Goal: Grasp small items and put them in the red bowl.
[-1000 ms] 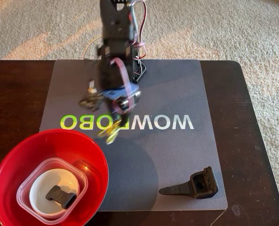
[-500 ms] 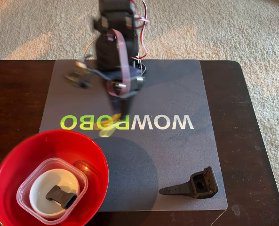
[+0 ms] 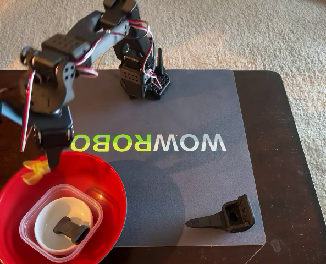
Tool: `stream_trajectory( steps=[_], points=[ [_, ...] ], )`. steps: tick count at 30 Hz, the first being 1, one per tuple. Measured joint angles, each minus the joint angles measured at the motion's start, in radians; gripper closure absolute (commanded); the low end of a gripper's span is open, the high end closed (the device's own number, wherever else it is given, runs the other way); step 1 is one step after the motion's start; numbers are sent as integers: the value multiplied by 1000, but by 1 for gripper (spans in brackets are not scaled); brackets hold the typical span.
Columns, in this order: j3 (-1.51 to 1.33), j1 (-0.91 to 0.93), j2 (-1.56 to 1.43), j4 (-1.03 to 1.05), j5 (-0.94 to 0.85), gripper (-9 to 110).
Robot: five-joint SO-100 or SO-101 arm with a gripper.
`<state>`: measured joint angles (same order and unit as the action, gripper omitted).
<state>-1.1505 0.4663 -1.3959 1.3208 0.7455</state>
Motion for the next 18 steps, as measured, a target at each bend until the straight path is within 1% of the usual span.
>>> stream_trajectory(
  steps=[6, 9, 12, 15, 18],
  points=[
    [11, -6, 5, -2, -25, 80],
    [-46, -80, -91, 15, -38, 80],
    [-149, -229, -261, 52, -63, 78],
    [-261, -425, -402, 77, -94, 79],
    [-331, -614, -423, 78, -143, 79]
  ],
)
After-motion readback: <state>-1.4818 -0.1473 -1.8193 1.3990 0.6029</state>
